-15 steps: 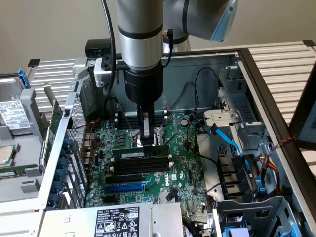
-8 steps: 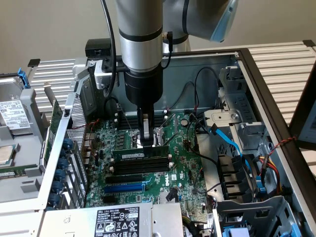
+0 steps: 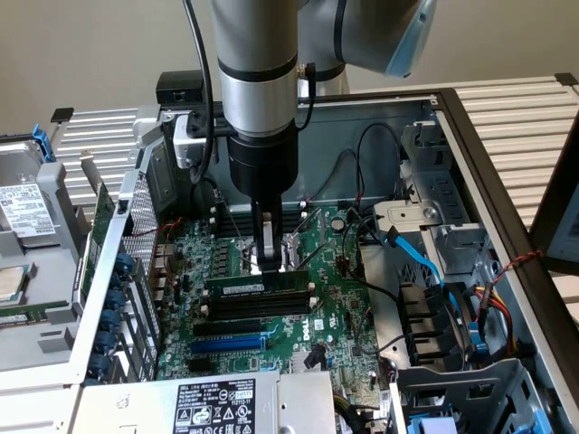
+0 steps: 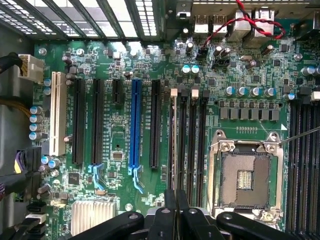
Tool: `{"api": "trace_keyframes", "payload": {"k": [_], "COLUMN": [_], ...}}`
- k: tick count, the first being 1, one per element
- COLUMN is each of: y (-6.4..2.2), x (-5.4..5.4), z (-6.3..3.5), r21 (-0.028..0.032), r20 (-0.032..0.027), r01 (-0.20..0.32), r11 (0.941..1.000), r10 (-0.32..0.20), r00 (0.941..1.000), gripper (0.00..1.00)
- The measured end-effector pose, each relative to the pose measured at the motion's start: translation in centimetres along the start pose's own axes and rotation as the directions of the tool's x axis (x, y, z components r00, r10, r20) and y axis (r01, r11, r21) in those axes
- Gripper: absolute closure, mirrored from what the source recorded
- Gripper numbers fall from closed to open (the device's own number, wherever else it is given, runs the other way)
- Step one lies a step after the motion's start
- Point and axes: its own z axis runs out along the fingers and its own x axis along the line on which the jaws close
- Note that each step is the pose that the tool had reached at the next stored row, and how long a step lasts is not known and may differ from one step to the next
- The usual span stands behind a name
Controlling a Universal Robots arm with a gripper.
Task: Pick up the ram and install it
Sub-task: 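Insert the ram into the slot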
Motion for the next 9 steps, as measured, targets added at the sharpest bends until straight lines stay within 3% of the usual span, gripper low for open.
{"api": "trace_keyframes", "payload": {"k": [9], "y": [0.02], "x": [0.04], "z": [0.24], "r21": [0.0002], "r20": [-0.0027], "r01": [0.001], "r11": [1.0], "r10": [-0.001], "r00": [1.0], "gripper": [0.88]}}
